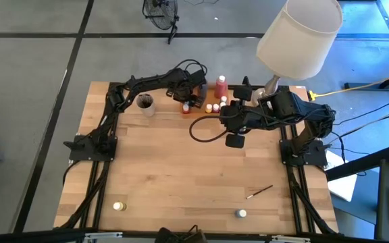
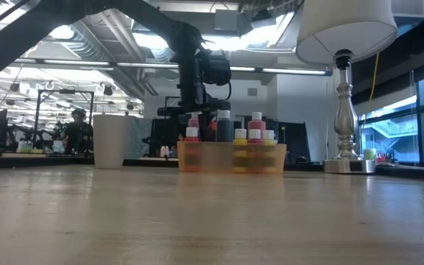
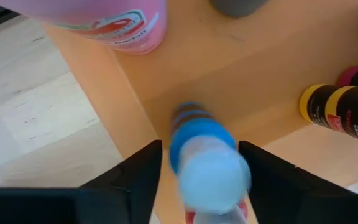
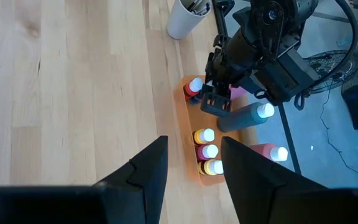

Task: Pick & Place Paint Supplies
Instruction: Put the blue paint bottle into the orange bin

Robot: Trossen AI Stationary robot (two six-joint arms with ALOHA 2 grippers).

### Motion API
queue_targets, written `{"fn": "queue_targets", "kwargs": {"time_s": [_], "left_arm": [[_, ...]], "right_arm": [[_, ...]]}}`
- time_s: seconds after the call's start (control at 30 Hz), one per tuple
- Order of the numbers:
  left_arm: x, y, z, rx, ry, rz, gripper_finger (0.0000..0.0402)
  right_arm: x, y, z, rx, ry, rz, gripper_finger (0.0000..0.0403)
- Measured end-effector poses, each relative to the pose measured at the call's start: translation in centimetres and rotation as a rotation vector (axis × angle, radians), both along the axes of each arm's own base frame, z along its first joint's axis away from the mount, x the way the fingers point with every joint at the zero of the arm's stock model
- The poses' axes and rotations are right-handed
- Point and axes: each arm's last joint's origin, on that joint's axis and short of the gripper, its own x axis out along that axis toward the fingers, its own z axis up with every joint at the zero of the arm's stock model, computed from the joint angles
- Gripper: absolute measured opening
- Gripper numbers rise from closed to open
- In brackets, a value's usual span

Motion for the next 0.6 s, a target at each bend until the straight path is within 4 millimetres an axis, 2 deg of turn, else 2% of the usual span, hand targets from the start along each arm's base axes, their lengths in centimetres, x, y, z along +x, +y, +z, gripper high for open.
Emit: {"fn": "queue_targets", "kwargs": {"time_s": [0.23,0.6], "left_arm": [[-0.05,0.04,0.0,0.015,0.011,0.012,0.0248],[-0.03,0.0,0.0,0.006,0.006,0.01,0.0247]], "right_arm": [[0.0,0.01,0.0,0.002,-0.001,-0.002,0.0151],[0.0,0.01,0.0,0.002,-0.001,-0.002,0.0151]]}}
